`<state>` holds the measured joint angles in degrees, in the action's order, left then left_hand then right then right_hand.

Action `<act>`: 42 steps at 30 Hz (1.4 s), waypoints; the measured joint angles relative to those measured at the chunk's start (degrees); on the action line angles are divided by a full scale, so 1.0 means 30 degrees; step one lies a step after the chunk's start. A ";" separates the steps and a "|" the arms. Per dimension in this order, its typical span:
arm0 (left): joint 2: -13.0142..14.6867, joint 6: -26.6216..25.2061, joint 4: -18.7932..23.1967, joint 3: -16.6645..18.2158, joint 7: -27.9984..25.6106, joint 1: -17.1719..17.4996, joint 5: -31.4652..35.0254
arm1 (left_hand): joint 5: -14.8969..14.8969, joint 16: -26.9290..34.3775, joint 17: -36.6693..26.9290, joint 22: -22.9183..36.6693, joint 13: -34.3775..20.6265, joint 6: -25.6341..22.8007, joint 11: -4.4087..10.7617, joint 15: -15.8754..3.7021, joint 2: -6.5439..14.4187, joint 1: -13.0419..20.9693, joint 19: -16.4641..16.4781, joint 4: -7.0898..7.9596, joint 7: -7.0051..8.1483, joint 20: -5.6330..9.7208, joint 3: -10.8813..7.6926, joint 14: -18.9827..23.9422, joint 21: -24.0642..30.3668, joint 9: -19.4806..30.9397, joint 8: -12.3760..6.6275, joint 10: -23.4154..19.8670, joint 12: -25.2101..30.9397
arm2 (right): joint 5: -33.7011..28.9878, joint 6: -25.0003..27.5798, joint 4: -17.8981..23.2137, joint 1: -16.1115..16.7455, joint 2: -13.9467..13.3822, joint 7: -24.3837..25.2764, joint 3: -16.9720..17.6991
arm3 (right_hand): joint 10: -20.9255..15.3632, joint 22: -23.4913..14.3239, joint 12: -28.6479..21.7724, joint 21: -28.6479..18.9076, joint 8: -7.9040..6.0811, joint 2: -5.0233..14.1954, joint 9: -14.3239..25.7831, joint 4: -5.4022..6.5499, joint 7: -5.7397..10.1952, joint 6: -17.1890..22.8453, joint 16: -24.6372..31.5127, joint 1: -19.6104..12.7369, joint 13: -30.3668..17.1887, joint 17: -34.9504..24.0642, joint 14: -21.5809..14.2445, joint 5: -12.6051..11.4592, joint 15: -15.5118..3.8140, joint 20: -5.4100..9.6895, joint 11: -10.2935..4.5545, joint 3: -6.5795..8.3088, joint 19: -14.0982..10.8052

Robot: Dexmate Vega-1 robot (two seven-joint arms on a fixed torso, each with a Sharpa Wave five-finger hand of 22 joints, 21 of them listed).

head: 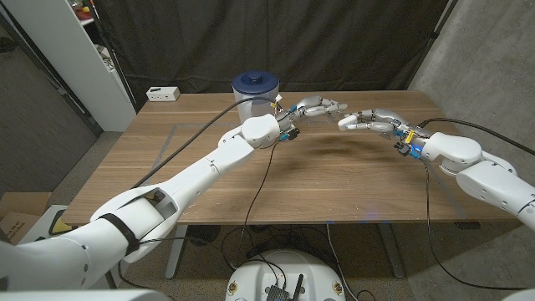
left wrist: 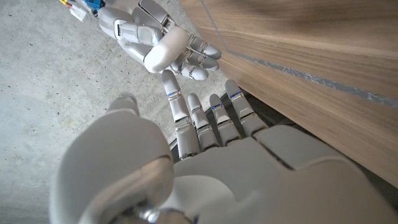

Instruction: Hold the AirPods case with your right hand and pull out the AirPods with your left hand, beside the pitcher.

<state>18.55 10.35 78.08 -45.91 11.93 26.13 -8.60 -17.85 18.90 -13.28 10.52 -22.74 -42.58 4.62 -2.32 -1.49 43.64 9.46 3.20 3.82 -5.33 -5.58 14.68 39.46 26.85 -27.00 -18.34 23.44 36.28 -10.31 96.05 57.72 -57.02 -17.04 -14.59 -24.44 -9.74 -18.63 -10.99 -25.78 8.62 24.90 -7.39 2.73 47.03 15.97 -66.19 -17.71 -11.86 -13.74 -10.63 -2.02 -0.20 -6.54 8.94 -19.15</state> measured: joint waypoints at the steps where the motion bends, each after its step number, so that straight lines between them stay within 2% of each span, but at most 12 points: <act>1: 0.0021 0.0000 0.0043 -0.0008 0.0000 0.0016 0.0000 | -0.0093 -0.0048 0.0000 0.0000 -0.0064 0.0557 -0.0012 -0.0014 -0.0164 0.0082 0.0000 -0.0094 0.0139 0.0000 0.0102 -0.0137 -0.0058 0.0037 0.0221 0.0196 -0.0051 | -0.0001 0.0013 0.0000 0.0000 0.0000 0.0014 0.0000 | 0.0000 0.0000 0.0000 0.0000 -0.0001 0.0001 0.0000 0.0000 -0.0043 0.0043 0.0000 0.0000 0.0001 0.0000 0.0000 0.0000 0.0000 0.0001 0.0000 0.0000 0.0000; 8: 0.0662 0.0184 0.1335 -0.0255 -0.1087 0.0414 0.1617 | -0.0566 -0.0184 -0.0151 0.0094 -0.0279 0.4116 -0.0069 0.0038 -0.0437 0.0174 -0.0074 -0.0122 0.1286 -0.0074 0.0545 -0.0651 -0.0293 -0.0044 0.1867 0.0738 -0.0272 | -0.0050 0.0247 0.0249 0.0088 -0.0055 0.0250 0.0069 | -0.0206 0.0000 0.0000 0.0000 -0.0003 0.0027 -0.0001 0.0000 -0.0136 0.0137 0.0000 -0.0026 -0.0032 0.0001 0.0000 0.0005 0.0000 -0.0184 0.0206 0.0000 -0.0026; 9: 0.0699 0.0184 0.1416 -0.0272 -0.1087 0.0436 0.1617 | -0.0628 -0.0184 -0.0151 0.0098 -0.0332 0.4245 -0.0062 0.0037 -0.0498 0.0246 -0.0074 -0.0122 0.1359 -0.0073 0.0545 -0.0698 -0.0303 -0.0077 0.1965 0.0859 -0.0272 | -0.0051 0.0250 0.0249 0.0088 -0.0055 0.0254 0.0069 | -0.0277 0.0000 0.0000 0.0000 -0.0003 0.0058 -0.0001 0.0000 -0.0136 0.0136 0.0000 -0.0057 -0.0073 0.0001 0.0000 0.0006 0.0000 -0.0182 0.0277 0.0000 -0.0025; 10: 0.0797 0.0050 0.1675 -0.0331 -0.2030 0.0504 0.3136 | -0.0628 -0.0259 -0.0151 0.0099 -0.0353 0.4274 -0.0041 0.0013 -0.0344 0.0402 -0.0074 -0.0121 0.1388 -0.0073 0.0545 -0.0780 -0.0331 -0.0126 0.2017 0.0901 -0.0300 | -0.0055 0.0296 0.0249 0.0088 -0.0055 0.0293 0.0069 | -0.0299 0.0001 0.0000 0.0000 -0.0002 0.0076 -0.0002 0.0000 -0.0136 0.0137 0.0000 -0.0075 -0.0087 0.0001 0.0000 0.0007 -0.0001 -0.0182 0.0298 0.0000 -0.0025; 12: 0.0916 -0.0095 0.1994 -0.0429 -0.2338 0.0575 0.3673 | -0.0720 -0.0332 -0.0151 0.0098 -0.0354 0.4262 -0.0041 -0.0014 -0.0236 0.0778 -0.0119 -0.0149 0.1376 -0.0118 0.0565 -0.0807 -0.0407 -0.0190 0.2050 0.0901 -0.0422 | -0.0057 0.0451 0.0628 0.0310 -0.0315 0.0438 0.0250 | -0.0339 0.0000 -0.0001 0.0000 -0.0003 0.0076 -0.0001 0.0000 -0.0136 0.0136 0.0000 -0.0076 -0.0086 0.0002 0.0000 0.0017 0.0000 -0.0181 0.0488 0.0000 -0.0026; 14: 0.1010 -0.0363 0.2286 -0.0533 -0.2338 0.0646 0.4502 | -0.0832 -0.0332 -0.0151 0.0097 -0.0437 0.3859 -0.0040 -0.0014 -0.0123 0.1131 -0.0178 -0.0363 0.1194 -0.0176 0.0462 -0.0807 -0.0424 -0.0269 0.2050 0.0901 -0.0423 | -0.0056 0.0559 0.0890 0.0483 -0.0460 0.0560 0.0380 | -0.0382 0.0001 -0.0001 0.0000 -0.0003 0.0077 -0.0002 0.0000 -0.0136 0.0136 0.0000 -0.0078 -0.0086 0.0001 -0.0009 0.0022 -0.0009 -0.0242 0.0588 0.0000 0.0036; 17: 0.1128 -0.0615 0.2742 -0.0677 -0.3240 0.0787 0.5319 | -0.0948 -0.0332 -0.0150 0.0097 -0.0526 0.3111 -0.0034 -0.0013 -0.0037 0.1572 -0.0178 -0.0547 0.0972 -0.0176 0.0436 -0.0806 -0.0426 -0.0364 0.1807 0.0894 -0.0423 | -0.0050 0.0846 0.1214 0.0708 -0.0614 0.0995 0.0547 | -0.0561 0.0001 -0.0001 0.0000 -0.0003 0.0128 -0.0001 0.0000 -0.0136 0.0136 0.0150 -0.0132 -0.0086 0.0002 -0.0148 0.0073 -0.0062 -0.0344 0.0768 0.0000 -0.0065; 22: 0.1178 -0.1095 0.3252 -0.0814 -0.4363 0.1070 0.6866 | -0.1050 -0.0199 -0.0238 0.0098 -0.0650 0.1935 0.0407 0.0022 0.0334 0.2083 -0.0131 -0.0684 0.0551 -0.0129 0.0299 -0.0417 -0.0514 -0.0315 0.1300 0.0452 -0.0218 | -0.0048 0.1265 0.2026 0.1341 -0.0892 0.1774 0.1011 | -0.0823 0.0002 -0.0011 0.0000 -0.0003 0.0133 -0.0002 0.0000 -0.0136 0.0136 0.0307 -0.0139 -0.0175 0.0002 -0.0508 0.0076 -0.0094 -0.0446 0.1029 0.0000 -0.0168; 25: 0.1177 -0.1234 0.3433 -0.0867 -0.4724 0.1212 0.7313 | -0.1050 -0.0123 -0.0239 0.0097 -0.0714 0.1317 0.0544 0.0022 0.0661 0.2411 -0.0035 -0.0915 0.0558 -0.0032 0.0227 -0.0271 -0.0513 -0.0212 0.1026 0.0175 -0.0108 | -0.0048 0.1461 0.2305 0.1566 -0.0965 0.2184 0.1180 | -0.0921 0.0001 -0.0082 0.0000 -0.0003 0.0132 -0.0003 -0.0002 -0.0136 0.0136 0.0334 -0.0139 -0.0175 0.0003 -0.0613 0.0079 -0.0105 -0.0550 0.1127 0.0003 -0.0272; 32: 0.1065 -0.1533 0.3766 -0.0916 -0.5849 0.1583 0.8383 | -0.0981 0.0061 -0.0327 0.0096 -0.0948 0.0232 0.0711 -0.0081 0.1384 0.3486 0.0202 -0.1316 0.0617 0.0203 -0.0175 0.0162 -0.0511 0.0133 0.0457 -0.0341 0.0030 | -0.0072 0.1686 0.2911 0.2062 -0.1032 0.2737 0.1554 | -0.0992 0.0002 -0.0081 0.0000 -0.0004 0.0130 -0.0002 -0.0082 -0.0136 0.0136 0.0401 -0.0141 -0.0174 0.0003 -0.0614 0.0148 -0.0104 -0.0549 0.1056 0.0085 -0.0271; 37: 0.0974 -0.1626 0.3854 -0.0920 -0.6264 0.1758 0.8717 | -0.0750 0.0133 -0.0442 0.0187 -0.1059 -0.0463 0.0713 -0.0040 0.1856 0.3962 0.0304 -0.1469 0.0234 0.0103 -0.0346 0.0329 -0.0510 0.0330 0.0046 -0.0543 0.0102 | -0.0096 0.1716 0.3078 0.2226 -0.0983 0.2905 0.1677 | -0.0992 0.0002 -0.0081 0.0000 -0.0004 0.0127 -0.0002 -0.0053 -0.0137 0.0135 0.0398 -0.0143 -0.0173 0.0004 -0.0614 0.0150 -0.0104 -0.0549 0.1057 0.0115 -0.0271; 42: 0.0823 -0.1563 0.3771 -0.0891 -0.6565 0.1853 0.8750 | -0.0481 0.0277 -0.0595 0.0186 -0.1236 -0.1091 0.0721 0.0027 0.2521 0.4058 0.0371 -0.1380 -0.0155 0.0034 -0.0951 0.0546 -0.0429 0.0368 -0.0237 -0.0812 0.0174 | -0.0111 0.1723 0.3101 0.2256 -0.0867 0.2928 0.1727 | -0.0992 0.0002 -0.0081 0.0000 -0.0004 0.0102 -0.0003 -0.0034 -0.0142 0.0137 0.0395 -0.0166 -0.0264 0.0004 -0.0614 0.0166 -0.0102 -0.0549 0.1057 0.0135 -0.0271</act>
<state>21.02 5.66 89.39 -48.58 -7.76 31.69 17.65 -19.30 19.73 -15.07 11.08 -26.45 -45.85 6.79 -2.24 6.07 55.82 10.58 -0.95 3.36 -5.22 -8.43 16.32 38.17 27.95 -27.71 -20.78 23.96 35.94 -5.14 105.35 64.49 -59.62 -8.25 -9.41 -27.42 -9.73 -18.87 -10.99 -25.79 8.93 24.89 -7.49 2.30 47.44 17.16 -66.69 -18.50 -11.85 -15.58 -10.13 -2.33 -1.85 -3.37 9.34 -19.97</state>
